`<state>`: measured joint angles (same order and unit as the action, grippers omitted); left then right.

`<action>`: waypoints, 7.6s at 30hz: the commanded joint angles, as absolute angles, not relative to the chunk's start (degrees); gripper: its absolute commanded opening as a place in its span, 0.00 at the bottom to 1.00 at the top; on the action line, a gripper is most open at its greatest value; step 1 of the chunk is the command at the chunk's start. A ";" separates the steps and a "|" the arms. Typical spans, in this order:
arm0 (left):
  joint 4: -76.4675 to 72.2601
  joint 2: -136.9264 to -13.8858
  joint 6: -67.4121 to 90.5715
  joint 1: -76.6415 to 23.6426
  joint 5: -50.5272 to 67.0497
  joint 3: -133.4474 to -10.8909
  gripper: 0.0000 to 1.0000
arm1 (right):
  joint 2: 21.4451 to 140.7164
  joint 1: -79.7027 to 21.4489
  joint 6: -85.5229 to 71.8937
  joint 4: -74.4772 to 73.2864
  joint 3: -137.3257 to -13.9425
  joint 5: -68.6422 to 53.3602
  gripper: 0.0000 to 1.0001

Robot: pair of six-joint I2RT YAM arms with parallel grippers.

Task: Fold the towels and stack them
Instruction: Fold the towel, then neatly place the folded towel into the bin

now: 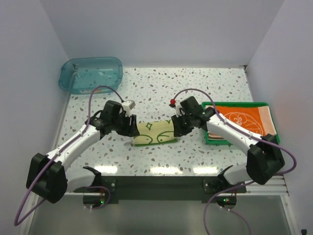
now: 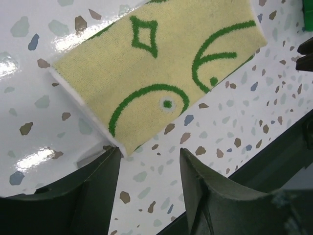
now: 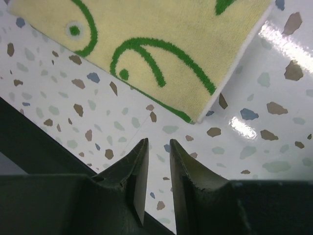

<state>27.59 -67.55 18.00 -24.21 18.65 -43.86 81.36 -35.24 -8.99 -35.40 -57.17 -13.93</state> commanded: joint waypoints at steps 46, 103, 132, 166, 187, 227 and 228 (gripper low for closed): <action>25.58 -86.13 26.72 -26.72 0.44 -44.12 0.22 | 99.04 -32.78 -18.81 -10.64 -59.33 -5.89 0.18; 36.56 -118.56 18.63 -62.84 -19.60 -83.23 0.53 | 74.79 -18.11 -22.76 -37.36 -59.33 15.47 0.99; 22.06 -98.17 22.85 -50.19 -7.47 -67.24 0.00 | 89.82 -23.90 -54.47 -4.85 -51.95 -14.32 0.98; 24.78 -101.08 25.93 -50.10 -8.09 -70.93 0.19 | 98.18 -34.72 -66.38 6.87 -47.63 -12.31 0.09; 23.38 -80.51 18.29 -30.86 -15.11 -60.30 1.00 | 89.12 -28.57 -15.22 -57.46 -79.53 15.71 0.00; 21.62 -74.71 14.77 -26.19 -25.31 -53.96 1.00 | 97.38 -10.81 8.88 -51.95 -80.33 62.31 0.00; 21.53 -74.71 14.85 -26.19 -25.31 -53.96 1.00 | 97.82 -10.55 8.62 -51.94 -80.25 62.14 0.00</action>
